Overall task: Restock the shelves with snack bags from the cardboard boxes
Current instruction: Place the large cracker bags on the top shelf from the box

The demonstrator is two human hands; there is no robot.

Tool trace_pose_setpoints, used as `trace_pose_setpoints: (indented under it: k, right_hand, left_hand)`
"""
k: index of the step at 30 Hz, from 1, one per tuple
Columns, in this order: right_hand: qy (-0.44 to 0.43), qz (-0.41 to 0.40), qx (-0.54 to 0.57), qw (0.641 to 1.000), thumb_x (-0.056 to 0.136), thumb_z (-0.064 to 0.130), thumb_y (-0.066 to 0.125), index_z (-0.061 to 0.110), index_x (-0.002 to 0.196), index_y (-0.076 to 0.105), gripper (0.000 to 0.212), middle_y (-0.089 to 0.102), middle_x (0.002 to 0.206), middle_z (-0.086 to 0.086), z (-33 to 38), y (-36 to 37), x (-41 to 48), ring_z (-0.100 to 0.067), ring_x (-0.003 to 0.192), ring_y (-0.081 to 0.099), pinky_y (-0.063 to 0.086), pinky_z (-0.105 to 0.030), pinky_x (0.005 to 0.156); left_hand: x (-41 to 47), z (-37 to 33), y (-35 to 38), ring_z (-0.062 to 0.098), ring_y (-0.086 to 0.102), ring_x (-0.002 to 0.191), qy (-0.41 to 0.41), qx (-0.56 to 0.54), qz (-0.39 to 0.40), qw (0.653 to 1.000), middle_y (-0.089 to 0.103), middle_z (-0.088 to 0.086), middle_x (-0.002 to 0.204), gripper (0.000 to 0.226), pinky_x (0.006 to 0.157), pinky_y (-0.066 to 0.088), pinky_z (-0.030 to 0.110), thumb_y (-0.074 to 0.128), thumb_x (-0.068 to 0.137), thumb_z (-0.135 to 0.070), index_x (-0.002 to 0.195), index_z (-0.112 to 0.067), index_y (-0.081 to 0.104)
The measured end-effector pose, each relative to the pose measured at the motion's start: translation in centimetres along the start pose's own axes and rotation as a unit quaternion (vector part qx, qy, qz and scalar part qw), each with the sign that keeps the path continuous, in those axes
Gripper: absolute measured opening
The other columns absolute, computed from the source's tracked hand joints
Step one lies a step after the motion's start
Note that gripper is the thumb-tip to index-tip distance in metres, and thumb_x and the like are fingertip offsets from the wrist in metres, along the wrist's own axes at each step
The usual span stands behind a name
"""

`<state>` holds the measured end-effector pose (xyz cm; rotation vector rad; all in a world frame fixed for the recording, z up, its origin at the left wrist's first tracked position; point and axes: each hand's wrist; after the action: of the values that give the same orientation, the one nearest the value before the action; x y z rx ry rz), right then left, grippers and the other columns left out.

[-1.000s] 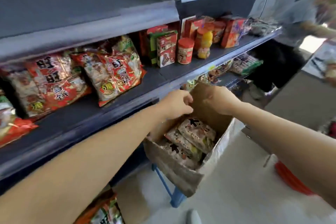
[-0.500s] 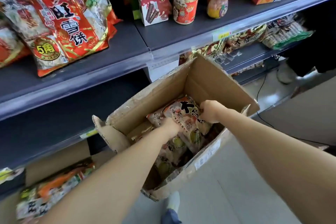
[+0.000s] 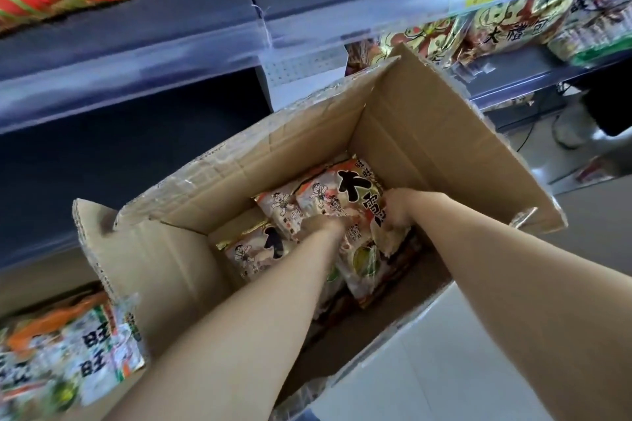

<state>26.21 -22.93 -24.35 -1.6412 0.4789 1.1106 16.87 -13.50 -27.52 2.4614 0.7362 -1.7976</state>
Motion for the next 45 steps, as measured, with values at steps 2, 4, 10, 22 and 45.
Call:
trace_pose_setpoints:
  k: [2, 4, 10, 22, 45]
  right_hand:
    - [0.003, 0.0, 0.005, 1.0, 0.091, 0.021, 0.06, 0.003, 0.134, 0.05, 0.047, 0.052, 0.137, -0.013, -0.1, 0.0, 0.6, -0.029, 0.124, 0.052, 0.046, -0.033, 0.101]
    - [0.001, 0.003, 0.009, 1.0, 0.09, 0.021, 0.062, 0.003, 0.131, 0.052, 0.046, 0.055, 0.135, -0.014, -0.3, 0.0, 1.0, -0.029, 0.121, 0.054, 0.047, -0.035, 0.1]
    - [0.006, -0.014, 0.04, 0.999, 0.092, 0.027, 0.06, 0.0, 0.133, 0.051, 0.05, 0.054, 0.136, -0.013, -0.3, -0.4, -1.3, -0.026, 0.125, 0.052, 0.043, -0.029, 0.101]
    - [-0.012, -0.081, 0.288, 0.954, 0.092, 0.029, 0.058, 0.006, 0.131, 0.054, 0.046, 0.054, 0.136, -0.013, 3.2, -1.8, -12.9, -0.027, 0.123, 0.051, 0.039, -0.033, 0.105]
    - [-0.288, -0.238, 0.672, 0.64, 0.086, 0.025, 0.067, 0.02, 0.112, 0.052, 0.03, 0.06, 0.095, 0.004, 26.0, -14.5, -41.3, -0.016, 0.082, 0.058, 0.045, -0.033, 0.077]
  left_hand:
    - [0.3, -0.4, 0.4, 0.03, 0.061, 0.112, -0.015, 0.002, -0.011, 1.0, 0.058, 0.017, 0.13, 0.091, 0.093, 0.053, 0.039, 0.083, 0.069, -0.035, 0.138, 0.001, 0.034]
    - [0.8, -0.7, 0.9, 0.028, 0.065, 0.105, -0.009, -0.013, -0.007, 1.0, 0.062, 0.016, 0.125, 0.064, 0.088, 0.056, 0.036, 0.076, 0.078, -0.021, 0.131, 0.0, 0.046]
    - [-2.8, -2.4, 0.3, 0.031, 0.058, 0.115, 0.067, 0.012, -0.017, 0.998, 0.056, 0.013, 0.128, 0.051, 0.097, 0.05, 0.038, 0.059, 0.089, -0.004, 0.135, -0.001, 0.037]
    - [-15.7, -4.6, -11.9, 0.024, 0.06, 0.096, 0.309, 0.218, -0.065, 0.923, 0.067, 0.007, 0.1, 0.021, 0.079, 0.046, 0.029, 0.054, 0.083, 0.002, 0.092, -0.009, 0.069]
    - [-40.3, -8.4, -46.4, 0.019, 0.055, 0.095, 0.674, 0.017, -0.22, 0.706, 0.06, 0.004, 0.102, 0.021, 0.083, 0.045, 0.03, 0.044, 0.093, 0.0, 0.107, -0.008, 0.058]
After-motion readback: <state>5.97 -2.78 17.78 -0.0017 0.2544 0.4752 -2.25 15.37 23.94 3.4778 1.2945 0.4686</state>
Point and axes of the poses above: each hand's wrist, its own x-axis towards the middle knuckle, its own y-axis out of the palm, z = x × y
